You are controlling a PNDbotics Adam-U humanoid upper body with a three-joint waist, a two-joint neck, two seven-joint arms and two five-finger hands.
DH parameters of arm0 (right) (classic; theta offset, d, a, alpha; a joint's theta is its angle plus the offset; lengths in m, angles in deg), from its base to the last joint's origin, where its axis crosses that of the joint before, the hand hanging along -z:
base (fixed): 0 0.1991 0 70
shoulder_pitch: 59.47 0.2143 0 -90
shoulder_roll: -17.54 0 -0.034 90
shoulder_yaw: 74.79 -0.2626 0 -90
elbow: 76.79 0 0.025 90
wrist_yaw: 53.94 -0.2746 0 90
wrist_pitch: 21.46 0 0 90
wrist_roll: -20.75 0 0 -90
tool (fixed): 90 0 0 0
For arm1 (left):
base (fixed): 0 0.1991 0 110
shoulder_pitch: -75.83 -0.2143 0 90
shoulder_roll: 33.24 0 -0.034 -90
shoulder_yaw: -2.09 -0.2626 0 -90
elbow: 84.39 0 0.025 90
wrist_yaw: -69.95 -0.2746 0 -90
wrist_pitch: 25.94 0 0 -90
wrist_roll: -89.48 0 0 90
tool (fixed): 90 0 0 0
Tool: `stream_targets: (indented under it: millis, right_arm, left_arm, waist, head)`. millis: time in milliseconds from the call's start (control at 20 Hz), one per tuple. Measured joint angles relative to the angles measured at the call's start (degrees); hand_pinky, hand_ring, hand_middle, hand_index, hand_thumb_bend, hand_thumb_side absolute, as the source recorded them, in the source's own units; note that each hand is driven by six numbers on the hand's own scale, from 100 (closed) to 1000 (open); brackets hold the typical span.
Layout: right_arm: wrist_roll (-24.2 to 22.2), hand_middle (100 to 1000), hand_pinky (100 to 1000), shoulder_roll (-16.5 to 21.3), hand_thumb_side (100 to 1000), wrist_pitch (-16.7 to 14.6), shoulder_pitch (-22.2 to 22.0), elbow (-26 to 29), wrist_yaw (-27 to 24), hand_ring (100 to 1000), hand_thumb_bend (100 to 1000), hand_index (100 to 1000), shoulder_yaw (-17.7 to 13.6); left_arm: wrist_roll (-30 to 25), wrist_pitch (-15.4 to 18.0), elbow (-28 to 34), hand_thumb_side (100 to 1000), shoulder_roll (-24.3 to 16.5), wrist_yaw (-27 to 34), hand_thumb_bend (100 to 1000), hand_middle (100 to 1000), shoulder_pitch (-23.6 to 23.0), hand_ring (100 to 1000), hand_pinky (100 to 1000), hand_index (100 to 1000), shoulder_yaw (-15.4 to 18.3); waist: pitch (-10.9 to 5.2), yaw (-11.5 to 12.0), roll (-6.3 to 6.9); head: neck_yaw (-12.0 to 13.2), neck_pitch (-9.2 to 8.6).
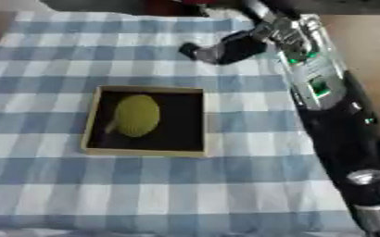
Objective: Pick up objects on the table and place them in the box.
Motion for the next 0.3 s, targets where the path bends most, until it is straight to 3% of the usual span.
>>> stream_targets:
  millis: [150,200,300]
  right_arm:
    - [6.2,733,795,2.9,340,2.5,-1.9,1.1,-3.1,803,319,798,-3.5]
    - [7.7,730,797,3.4,402,3.1,-2.3,1.3,-3.7,808,144,786,-4.2]
    - [11.9,715,786,4.7,431,4.4,-4.5,1.7,-5.3,795,100,771,-6.9]
  left_arm:
    - [0.2,0.1,0.0,518,0.0,-0.1,100,690,-0.1,511,639,819,0.1]
    - [0.2,0.2,0.0,515,0.0,-0.1,100,690,-0.1,511,638,819,0.1]
    - [0.3,0.2,0.0,514,0.0,-0.2,100,690,-0.2,511,638,819,0.3]
  waist:
    - [0.00,-0.1,0.25]
    - [0.00,-0.1,0.31]
    - [0.00,-0.6,0.31]
  head:
    - [0.3,0.00]
    - [0.4,0.00]
    - [0.5,-0.01]
